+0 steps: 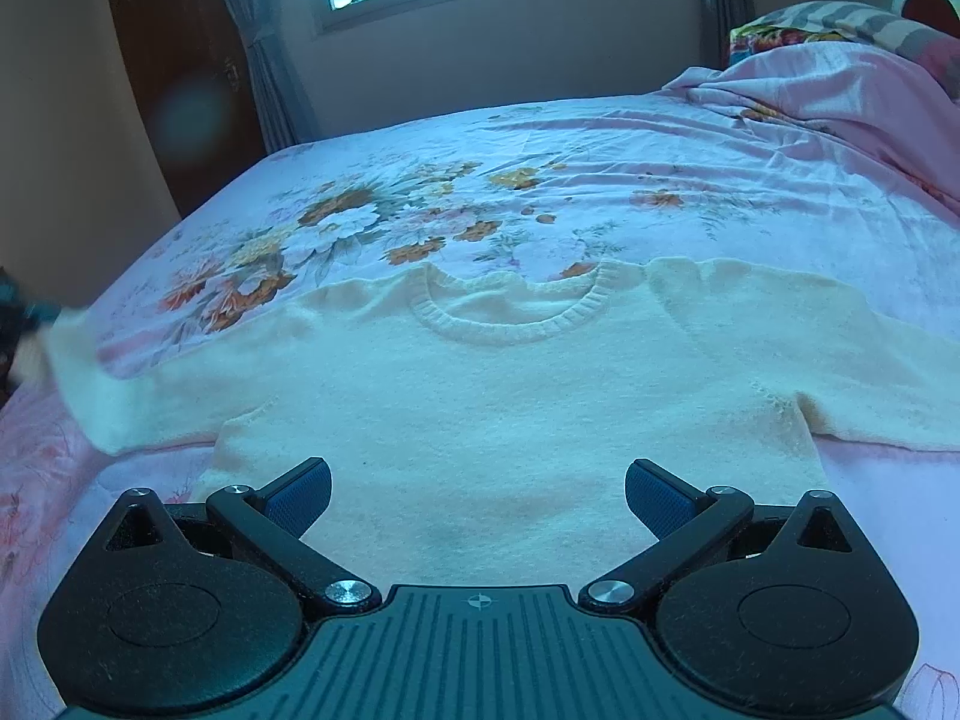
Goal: Fold small clothes
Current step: 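Fold the held sleeve across the sweater body with the left gripper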
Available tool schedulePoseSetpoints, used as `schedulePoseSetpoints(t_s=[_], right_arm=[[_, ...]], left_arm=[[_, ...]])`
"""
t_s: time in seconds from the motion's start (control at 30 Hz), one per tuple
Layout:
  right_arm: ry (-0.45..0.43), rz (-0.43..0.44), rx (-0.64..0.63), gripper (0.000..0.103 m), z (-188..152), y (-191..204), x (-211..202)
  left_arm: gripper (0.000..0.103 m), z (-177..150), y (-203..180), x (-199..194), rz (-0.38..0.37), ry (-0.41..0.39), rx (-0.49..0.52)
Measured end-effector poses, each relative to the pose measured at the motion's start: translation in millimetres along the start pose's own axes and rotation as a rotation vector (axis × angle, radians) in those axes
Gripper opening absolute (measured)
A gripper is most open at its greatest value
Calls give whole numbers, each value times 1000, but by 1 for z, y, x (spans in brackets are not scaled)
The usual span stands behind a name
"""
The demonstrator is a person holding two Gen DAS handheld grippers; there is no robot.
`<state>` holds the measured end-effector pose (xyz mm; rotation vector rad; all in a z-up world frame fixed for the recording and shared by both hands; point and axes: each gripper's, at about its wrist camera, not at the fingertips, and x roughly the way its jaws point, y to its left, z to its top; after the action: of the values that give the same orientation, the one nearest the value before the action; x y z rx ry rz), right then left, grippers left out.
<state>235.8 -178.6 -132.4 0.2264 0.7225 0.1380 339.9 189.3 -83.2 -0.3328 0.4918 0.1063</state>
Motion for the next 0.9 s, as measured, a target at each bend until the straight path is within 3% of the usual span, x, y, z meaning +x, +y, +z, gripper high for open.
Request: schedulePoseSetpoints(t_s=[0.13, 0.27, 0.37, 0.47, 0.53, 0.6, 0.7, 0.83, 0.9], right_arm=[[-10, -23, 13, 103, 1, -14, -6], [-7, -52, 37, 103, -1, -34, -12], [-2, -66, 49, 103, -3, -48, -16], [-2, -65, 53, 103, -3, -56, -16], [-1, -48, 56, 103, -2, -57, -14], [5, -16, 59, 103, 1, -54, -9], [15, 26, 40, 103, 6, -40, 2], [25, 66, -12, 103, 10, -13, 18], [32, 89, -48, 103, 10, 3, 30]], left_arm=[[2, -29, -105, 10, -222, 96, 189], [5, -87, -179, 29, -328, 252, 363], [18, -123, -195, 36, -345, 370, 451], [22, -124, -179, 8, -369, 352, 432], [39, -111, -168, -7, -350, 302, 406], [50, -95, -152, -11, -291, 258, 385], [52, -76, -121, -6, -176, 225, 359], [52, -65, -78, 14, -14, 249, 305], [52, -65, -59, 23, 28, 271, 256]])
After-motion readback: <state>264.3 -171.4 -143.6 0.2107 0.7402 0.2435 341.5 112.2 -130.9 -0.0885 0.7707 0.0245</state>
